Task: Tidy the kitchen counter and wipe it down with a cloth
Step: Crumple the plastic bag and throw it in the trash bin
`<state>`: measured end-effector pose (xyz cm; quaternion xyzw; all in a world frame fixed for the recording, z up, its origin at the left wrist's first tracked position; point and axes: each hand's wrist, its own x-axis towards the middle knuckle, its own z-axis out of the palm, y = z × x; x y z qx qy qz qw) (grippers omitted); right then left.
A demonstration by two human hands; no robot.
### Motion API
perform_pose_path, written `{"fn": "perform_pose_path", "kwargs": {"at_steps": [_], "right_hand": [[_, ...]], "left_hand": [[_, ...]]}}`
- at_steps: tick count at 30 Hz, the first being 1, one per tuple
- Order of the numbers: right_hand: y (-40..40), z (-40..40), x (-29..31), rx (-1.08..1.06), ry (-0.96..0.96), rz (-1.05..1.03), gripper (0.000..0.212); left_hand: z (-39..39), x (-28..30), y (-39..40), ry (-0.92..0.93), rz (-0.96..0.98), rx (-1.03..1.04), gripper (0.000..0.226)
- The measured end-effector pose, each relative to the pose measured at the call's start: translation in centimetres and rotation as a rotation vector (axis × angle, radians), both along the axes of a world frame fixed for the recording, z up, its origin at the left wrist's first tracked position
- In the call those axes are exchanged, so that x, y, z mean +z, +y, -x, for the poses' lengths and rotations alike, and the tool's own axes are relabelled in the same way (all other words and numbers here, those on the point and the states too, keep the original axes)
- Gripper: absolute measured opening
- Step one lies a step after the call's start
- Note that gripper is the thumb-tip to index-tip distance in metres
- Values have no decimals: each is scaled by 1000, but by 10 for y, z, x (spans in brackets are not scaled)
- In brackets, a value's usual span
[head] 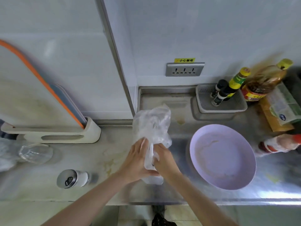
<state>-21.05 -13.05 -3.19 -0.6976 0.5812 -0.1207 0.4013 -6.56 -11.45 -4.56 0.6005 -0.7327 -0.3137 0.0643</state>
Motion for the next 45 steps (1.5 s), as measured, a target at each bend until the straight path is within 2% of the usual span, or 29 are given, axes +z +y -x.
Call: {"fn": "perform_pose_path", "kwargs": {"at_steps": [3, 5, 8, 10, 11, 13, 15, 16, 18, 20, 23, 25, 28, 29, 31, 32, 33, 35, 36, 37, 38, 39, 40, 42, 45], "right_hand": [[13, -2, 27, -179, -607, -392, 28], [23, 7, 39, -264, -742, -383, 25], [47, 28, 61, -434, -671, -76, 24], [60, 45, 85, -486, -621, 145, 21], [63, 54, 93, -416, -525, 229, 31], [67, 64, 100, -195, -259, 267, 65], [75, 68, 106, -34, -36, 190, 82], [82, 67, 106, 13, 8, 122, 85], [104, 65, 100, 27, -16, -50, 86], [130, 63, 85, -37, -87, -102, 85], [168, 66, 59, -290, -216, -87, 79], [190, 73, 60, -478, -317, -58, 66], [220, 92, 68, -929, -448, 49, 23], [230, 100, 71, -1102, -539, 53, 16], [255, 119, 74, -1365, -719, 32, 11], [270, 130, 75, -1417, -805, 48, 4], [286, 143, 78, -1417, -901, 40, 10], [323, 166, 89, -1268, -1146, 38, 14], [344, 179, 91, -1167, -1179, 63, 18], [367, 192, 90, -1092, -1151, 103, 31], [391, 208, 83, -1067, -1071, 149, 53], [417, 223, 77, -1066, -998, 191, 74], [445, 238, 73, -1091, -918, 221, 85], [507, 273, 58, -1174, -780, 249, 81], [599, 307, 41, -1348, -576, 192, 56]], "left_hand": [[5, 20, -2, 180, -35, 12, 102], [3, 29, 1, 128, 16, 11, 82], [-8, 40, 10, -12, 67, -57, 63], [-16, 45, 18, 32, 83, -202, 63], [-18, 49, 21, 79, 80, -259, 63], [-17, 67, 27, 217, 13, -250, 62], [-11, 85, 35, 332, -76, -215, 53], [-6, 93, 39, 374, -107, -198, 47], [5, 106, 47, 485, -119, -128, 36], [15, 108, 55, 573, -77, 21, 31], [37, 102, 73, 692, -73, 191, 36], [57, 99, 93, 728, -98, 212, 40], [93, 86, 128, 708, -66, 23, 19], [106, 74, 136, 653, -61, -64, 17], [137, 65, 160, 468, -32, -217, 48], [154, 68, 176, 384, -21, -285, 66], [170, 72, 195, 291, -10, -323, 75], [206, 76, 231, 197, 6, -424, 74], [225, 77, 247, 178, 6, -475, 70], [246, 78, 264, 181, -27, -530, 65], [267, 78, 280, 213, -74, -583, 59], [287, 79, 297, 244, -159, -628, 54], [307, 79, 317, 278, -272, -676, 53], [341, 78, 365, 329, -552, -804, 60], [386, 59, 436, 275, -744, -1003, 68]]}}
